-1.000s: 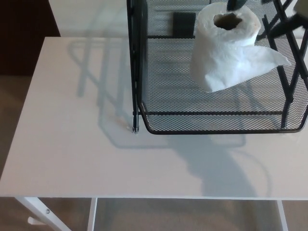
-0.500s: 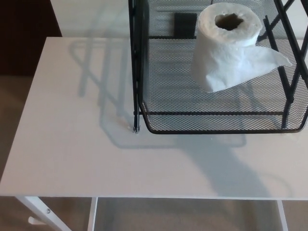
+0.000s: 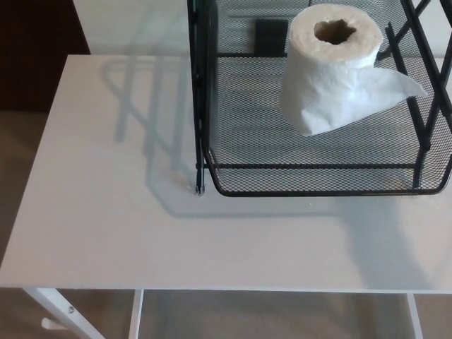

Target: The robot walks towards a desk on which a file tray is kept in the middle and a toilet paper roll is kept on its right. The robot uses its right hand to hook on finger in the gap of the roll and grabs it, lifts it and places it on the tray.

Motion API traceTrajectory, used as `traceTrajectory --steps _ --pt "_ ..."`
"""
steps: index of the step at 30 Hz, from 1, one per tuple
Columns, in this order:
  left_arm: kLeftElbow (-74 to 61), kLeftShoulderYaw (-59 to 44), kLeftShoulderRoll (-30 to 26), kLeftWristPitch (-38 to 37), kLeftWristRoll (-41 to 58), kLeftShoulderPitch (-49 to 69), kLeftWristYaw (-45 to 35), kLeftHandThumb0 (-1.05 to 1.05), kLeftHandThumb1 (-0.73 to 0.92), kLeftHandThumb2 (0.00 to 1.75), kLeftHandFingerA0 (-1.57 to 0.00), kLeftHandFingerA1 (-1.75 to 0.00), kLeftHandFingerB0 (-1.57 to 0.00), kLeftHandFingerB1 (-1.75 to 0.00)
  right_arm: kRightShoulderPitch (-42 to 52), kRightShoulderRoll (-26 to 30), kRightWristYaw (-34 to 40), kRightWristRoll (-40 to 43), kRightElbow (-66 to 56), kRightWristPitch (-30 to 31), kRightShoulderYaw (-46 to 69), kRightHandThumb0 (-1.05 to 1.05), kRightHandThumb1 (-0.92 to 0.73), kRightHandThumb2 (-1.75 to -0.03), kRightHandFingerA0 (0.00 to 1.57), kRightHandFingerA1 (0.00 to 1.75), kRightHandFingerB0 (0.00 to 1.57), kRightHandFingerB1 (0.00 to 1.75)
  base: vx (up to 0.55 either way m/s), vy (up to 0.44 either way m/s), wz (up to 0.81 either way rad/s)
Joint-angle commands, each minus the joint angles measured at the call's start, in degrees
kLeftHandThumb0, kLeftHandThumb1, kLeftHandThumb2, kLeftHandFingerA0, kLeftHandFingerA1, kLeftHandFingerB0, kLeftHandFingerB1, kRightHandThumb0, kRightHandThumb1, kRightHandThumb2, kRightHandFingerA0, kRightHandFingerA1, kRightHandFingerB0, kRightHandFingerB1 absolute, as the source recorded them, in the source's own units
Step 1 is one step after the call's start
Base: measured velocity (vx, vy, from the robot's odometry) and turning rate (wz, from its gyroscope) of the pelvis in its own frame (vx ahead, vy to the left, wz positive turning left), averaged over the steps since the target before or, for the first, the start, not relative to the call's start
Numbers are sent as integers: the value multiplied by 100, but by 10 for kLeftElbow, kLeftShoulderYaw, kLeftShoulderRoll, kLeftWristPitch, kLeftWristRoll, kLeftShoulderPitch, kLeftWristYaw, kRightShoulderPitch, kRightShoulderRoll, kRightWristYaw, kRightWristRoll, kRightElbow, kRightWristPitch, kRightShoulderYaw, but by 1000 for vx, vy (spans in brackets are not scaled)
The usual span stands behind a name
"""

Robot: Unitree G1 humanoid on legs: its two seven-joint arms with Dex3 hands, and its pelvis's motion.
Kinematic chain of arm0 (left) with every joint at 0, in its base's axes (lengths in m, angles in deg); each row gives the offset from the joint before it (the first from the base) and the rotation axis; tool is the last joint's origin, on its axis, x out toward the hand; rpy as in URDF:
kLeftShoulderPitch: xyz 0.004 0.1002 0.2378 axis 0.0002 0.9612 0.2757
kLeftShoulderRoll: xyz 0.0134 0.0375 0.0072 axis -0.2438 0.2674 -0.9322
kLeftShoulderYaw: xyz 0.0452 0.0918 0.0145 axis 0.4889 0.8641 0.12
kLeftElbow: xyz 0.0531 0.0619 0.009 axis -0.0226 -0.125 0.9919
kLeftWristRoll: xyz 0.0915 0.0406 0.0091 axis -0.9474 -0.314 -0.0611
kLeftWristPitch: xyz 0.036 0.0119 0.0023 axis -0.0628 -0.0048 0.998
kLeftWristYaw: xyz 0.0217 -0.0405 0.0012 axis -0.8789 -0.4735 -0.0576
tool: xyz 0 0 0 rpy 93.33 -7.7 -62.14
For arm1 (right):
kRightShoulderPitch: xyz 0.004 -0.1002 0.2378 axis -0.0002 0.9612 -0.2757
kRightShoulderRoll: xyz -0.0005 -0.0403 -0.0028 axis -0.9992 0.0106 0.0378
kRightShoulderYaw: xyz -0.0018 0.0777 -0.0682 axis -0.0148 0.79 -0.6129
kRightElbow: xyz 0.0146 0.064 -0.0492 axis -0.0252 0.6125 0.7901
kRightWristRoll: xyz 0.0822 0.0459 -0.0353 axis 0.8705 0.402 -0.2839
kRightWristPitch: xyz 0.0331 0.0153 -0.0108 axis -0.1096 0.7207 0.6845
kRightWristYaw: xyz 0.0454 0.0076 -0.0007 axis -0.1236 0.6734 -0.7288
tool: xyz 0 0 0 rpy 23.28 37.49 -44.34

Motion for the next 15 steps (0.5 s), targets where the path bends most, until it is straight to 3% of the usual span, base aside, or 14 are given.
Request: traceTrajectory --steps 1,2,4,5,6,7,8,10,11,13,14,15 --pt "33 -1 -15 -21 -9 -17 -2 -82 90 68 -50 -83 -30 -72 282 -184 506 104 235 -38 450 -58 -59 -59 90 135 38 59 0 0 0" --pt "18 -2 -15 -10 -6 -12 -4 -83 90 67 -51 -82 -29 -70 293 -210 543 108 240 -48 454 -55 -63 -61 58 130 32 59 0 0 0" --pt "19 -1 -14 -11 -7 -10 -4 -83 90 67 -51 -82 -29 -70 302 -212 559 114 264 -76 446 -55 -63 -61 58 130 32 59 0 0 0" --pt "19 -4 -13 -3 -5 -12 2 -83 90 67 -50 -81 -29 -69 331 -229 589 103 277 -106 430 -51 -69 -60 57 103 24 56 0 0 0" --pt "5 -4 -10 3 -3 -5 3 -82 90 67 -49 -81 -29 -70 347 -230 604 96 291 -122 418 -54 -70 -60 60 98 23 54 0 0 0" --pt "-6 -5 -10 4 -2 2 2 -82 90 67 -49 -81 -30 -70 350 -238 621 101 302 -130 423 -54 -50 -94 75 96 22 59 0 0 0" --pt "3 -4 -10 -2 -4 -2 3 -84 90 67 -49 -82 -30 -72 353 -239 627 99 305 -128 420 -52 -72 -61 65 101 24 53 0 0 0" --pt "10 0 -12 -16 -8 -1 -1 -84 91 67 -48 -81 -29 -71 362 -245 636 94 306 -111 416 -53 -73 -61 64 105 23 53 0 0 0" --pt "5 -3 -10 -12 -5 1 0 -82 90 67 -49 -84 -27 -72 363 -267 671 100 308 -137 426 -51 -71 -61 78 137 24 53 0 0 0" --pt "3 -3 -9 -10 -4 1 0 -82 90 67 -49 -84 -27 -72 364 -277 687 103 310 -151 429 -51 -71 -61 78 137 24 53 0 0 0" --pt "-9 -9 -9 5 1 2 4 -84 67 103 -51 -81 -30 -70 360 -286 719 108 333 -172 424 -53 -77 -65 72 161 18 71 0 0 0" --pt "-13 -10 -10 7 2 2 3 -83 90 67 -49 -86 -28 -73 360 -296 727 108 329 -167 425 -57 -81 -62 70 168 12 91 0 0 0"
